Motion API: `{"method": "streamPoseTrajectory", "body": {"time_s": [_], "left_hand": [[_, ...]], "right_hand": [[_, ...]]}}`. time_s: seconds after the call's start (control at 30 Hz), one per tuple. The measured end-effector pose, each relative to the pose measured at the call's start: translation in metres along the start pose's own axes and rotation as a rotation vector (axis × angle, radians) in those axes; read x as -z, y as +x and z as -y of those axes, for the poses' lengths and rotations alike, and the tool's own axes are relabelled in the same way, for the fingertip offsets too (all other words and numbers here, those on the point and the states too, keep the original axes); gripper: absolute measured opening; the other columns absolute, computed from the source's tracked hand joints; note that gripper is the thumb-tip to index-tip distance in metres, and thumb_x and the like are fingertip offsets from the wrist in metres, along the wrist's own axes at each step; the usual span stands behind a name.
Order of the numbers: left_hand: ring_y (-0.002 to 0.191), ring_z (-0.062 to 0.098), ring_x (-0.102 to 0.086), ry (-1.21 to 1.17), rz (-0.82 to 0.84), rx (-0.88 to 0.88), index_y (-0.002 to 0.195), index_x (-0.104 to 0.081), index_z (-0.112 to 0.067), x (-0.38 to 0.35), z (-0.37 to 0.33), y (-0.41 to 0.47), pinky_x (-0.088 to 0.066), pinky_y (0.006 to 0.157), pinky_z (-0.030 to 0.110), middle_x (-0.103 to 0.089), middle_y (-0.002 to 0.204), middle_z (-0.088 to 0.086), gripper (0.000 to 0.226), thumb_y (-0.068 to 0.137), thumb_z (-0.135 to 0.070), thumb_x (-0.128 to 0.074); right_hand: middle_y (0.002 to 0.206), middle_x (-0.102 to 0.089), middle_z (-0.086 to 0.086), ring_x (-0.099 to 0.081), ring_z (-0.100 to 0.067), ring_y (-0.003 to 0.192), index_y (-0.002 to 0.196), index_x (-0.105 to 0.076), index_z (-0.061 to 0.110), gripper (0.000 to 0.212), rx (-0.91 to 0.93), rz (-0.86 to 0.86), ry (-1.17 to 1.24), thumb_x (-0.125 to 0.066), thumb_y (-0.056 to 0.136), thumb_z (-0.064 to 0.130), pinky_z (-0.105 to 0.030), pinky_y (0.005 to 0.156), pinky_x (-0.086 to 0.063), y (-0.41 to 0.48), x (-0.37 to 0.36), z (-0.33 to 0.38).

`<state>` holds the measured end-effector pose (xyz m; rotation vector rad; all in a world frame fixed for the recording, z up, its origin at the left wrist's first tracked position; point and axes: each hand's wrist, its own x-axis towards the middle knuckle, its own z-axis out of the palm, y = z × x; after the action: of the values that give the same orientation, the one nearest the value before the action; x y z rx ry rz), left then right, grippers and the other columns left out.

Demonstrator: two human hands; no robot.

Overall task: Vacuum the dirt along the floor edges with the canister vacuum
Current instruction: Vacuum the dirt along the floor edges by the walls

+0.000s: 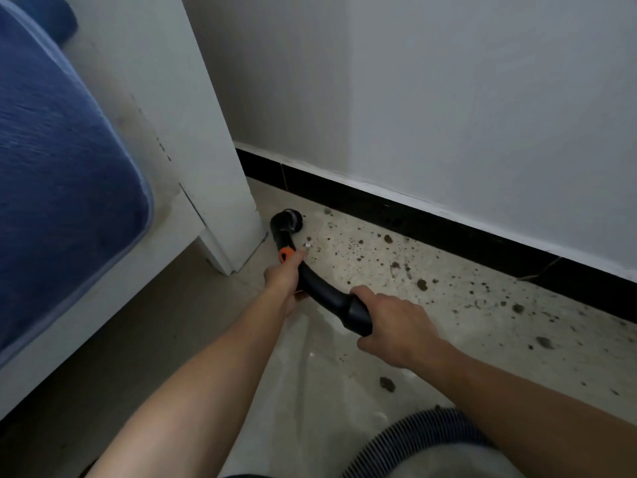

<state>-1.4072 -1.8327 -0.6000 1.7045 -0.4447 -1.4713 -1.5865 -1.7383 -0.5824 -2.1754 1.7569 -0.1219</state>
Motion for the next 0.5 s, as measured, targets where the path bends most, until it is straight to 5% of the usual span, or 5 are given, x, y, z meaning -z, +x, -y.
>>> {"method": "streamPoseTrajectory", "body": {"time_s": [0.17,0.3,0.5], "left_hand": [[0.085,0.024,-0.063,0.039,0.095,-0.027,0.119,-0.051,-0.004,-0.042,-0.009,0.012,-0.051,0.054,0.031,-0.063,0.105,0.013,0.050,0.084,-0.034,-0.072],[0.089,0.025,-0.061,0.058,0.052,-0.077,0.116,-0.053,-0.008,-0.070,-0.009,0.017,-0.051,0.064,0.032,-0.062,0.107,0.012,0.043,0.089,-0.039,-0.065],[0.098,0.030,-0.060,0.122,0.021,-0.058,0.125,-0.047,-0.009,-0.053,-0.002,0.014,-0.050,0.060,0.034,-0.059,0.111,0.014,0.047,0.092,-0.041,-0.058]], "right_hand": [[0.102,-0.059,0.006,-0.058,-0.015,0.081,0.129,-0.031,0.039,0.065,-0.102,-0.037,0.034,-0.069,0.076,0.037,-0.030,0.068,-0.047,0.004,0.003,-0.022],[0.102,-0.060,0.005,-0.057,-0.015,0.080,0.128,-0.033,0.039,0.064,-0.134,-0.038,0.041,-0.069,0.075,0.036,-0.028,0.064,-0.044,0.003,0.009,-0.033],[0.104,-0.060,0.004,-0.059,-0.015,0.083,0.132,-0.029,0.038,0.068,-0.094,-0.037,0.031,-0.069,0.077,0.038,-0.029,0.070,-0.047,-0.006,0.002,-0.023]]}}
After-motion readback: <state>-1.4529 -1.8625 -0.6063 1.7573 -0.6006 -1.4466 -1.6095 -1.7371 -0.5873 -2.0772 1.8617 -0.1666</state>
